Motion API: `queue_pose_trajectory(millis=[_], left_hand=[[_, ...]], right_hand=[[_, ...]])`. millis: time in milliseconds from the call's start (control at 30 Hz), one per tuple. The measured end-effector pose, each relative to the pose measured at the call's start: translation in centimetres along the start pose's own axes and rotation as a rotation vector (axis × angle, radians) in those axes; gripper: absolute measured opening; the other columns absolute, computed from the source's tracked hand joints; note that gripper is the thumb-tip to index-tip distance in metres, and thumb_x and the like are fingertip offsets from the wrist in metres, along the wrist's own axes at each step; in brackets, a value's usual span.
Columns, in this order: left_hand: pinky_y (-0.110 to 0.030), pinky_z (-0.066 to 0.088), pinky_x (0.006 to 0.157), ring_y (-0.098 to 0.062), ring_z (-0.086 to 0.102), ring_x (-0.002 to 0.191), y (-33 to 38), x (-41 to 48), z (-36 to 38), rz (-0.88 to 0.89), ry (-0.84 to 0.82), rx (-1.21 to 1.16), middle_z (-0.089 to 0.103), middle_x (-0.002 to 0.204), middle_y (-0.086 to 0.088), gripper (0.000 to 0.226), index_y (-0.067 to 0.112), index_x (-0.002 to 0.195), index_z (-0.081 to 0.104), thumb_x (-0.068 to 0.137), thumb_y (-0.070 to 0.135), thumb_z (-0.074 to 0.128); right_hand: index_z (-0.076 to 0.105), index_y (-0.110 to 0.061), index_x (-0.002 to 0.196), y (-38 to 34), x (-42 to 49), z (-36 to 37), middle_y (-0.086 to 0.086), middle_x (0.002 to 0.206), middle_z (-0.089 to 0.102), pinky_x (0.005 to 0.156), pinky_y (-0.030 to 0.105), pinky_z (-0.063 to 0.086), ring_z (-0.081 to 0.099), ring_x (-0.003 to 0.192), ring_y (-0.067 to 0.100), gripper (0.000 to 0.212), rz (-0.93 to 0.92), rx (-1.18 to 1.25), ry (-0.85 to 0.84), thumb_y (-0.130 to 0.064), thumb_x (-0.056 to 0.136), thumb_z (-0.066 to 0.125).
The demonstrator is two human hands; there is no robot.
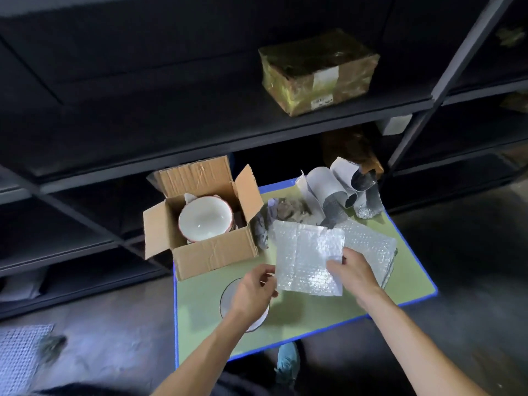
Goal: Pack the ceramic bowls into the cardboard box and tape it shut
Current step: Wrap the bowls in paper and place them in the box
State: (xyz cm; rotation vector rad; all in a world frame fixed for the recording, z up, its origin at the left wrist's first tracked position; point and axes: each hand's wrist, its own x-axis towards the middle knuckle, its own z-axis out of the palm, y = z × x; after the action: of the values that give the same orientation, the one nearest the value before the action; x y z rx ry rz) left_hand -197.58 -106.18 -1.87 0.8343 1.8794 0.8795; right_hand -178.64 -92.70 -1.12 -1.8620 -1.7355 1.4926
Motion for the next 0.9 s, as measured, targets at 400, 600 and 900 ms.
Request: queue_pose_trajectory(millis=[400, 600, 900], left_hand=[[-0.033, 0.042, 0.099, -0.027, 0.042, 0.126, -4.7, -1.4, -5.2, -0.03, 0.231, 0.442, 0.052, 0.133, -0.009, 0.039, 0.014, 0.135, 0.056, 0.097, 0.017, 0.052], [-0.037, 0.049, 0.091, -0.032, 0.058, 0.114, -5.8, -1.2, -5.2, -0.158, 0.12, 0.504, 0.059, 0.128, -0.014, 0.046, 0.016, 0.143, 0.045, 0.097, 0.014, 0.047], [-0.033, 0.045, 0.066, -0.036, 0.064, 0.092, -5.9, -1.0, -5.9, -0.132, 0.044, 0.538, 0.067, 0.109, -0.02, 0.033, 0.008, 0.13, 0.052, 0.099, 0.009, 0.039]], right_hand=[[0.061, -0.012, 0.094, -1.2, 0.0, 2.9, 0.014, 0.097, 0.067, 0.068, 0.033, 0.044, 0.064, 0.089, 0.035, 0.014, -0.04, -0.141, -0.085, -0.017, 0.086, 0.052], [0.054, -0.007, 0.086, -1.6, -0.6, 4.2, 0.006, 0.079, 0.055, 0.061, 0.031, 0.037, 0.047, 0.068, 0.02, 0.008, -0.025, -0.196, -0.102, -0.013, 0.086, 0.048], [0.05, -0.009, 0.08, -1.5, -1.2, 3.5, 0.005, 0.076, 0.052, 0.058, 0.032, 0.033, 0.043, 0.065, 0.02, 0.01, -0.056, -0.164, -0.022, -0.008, 0.089, 0.048]])
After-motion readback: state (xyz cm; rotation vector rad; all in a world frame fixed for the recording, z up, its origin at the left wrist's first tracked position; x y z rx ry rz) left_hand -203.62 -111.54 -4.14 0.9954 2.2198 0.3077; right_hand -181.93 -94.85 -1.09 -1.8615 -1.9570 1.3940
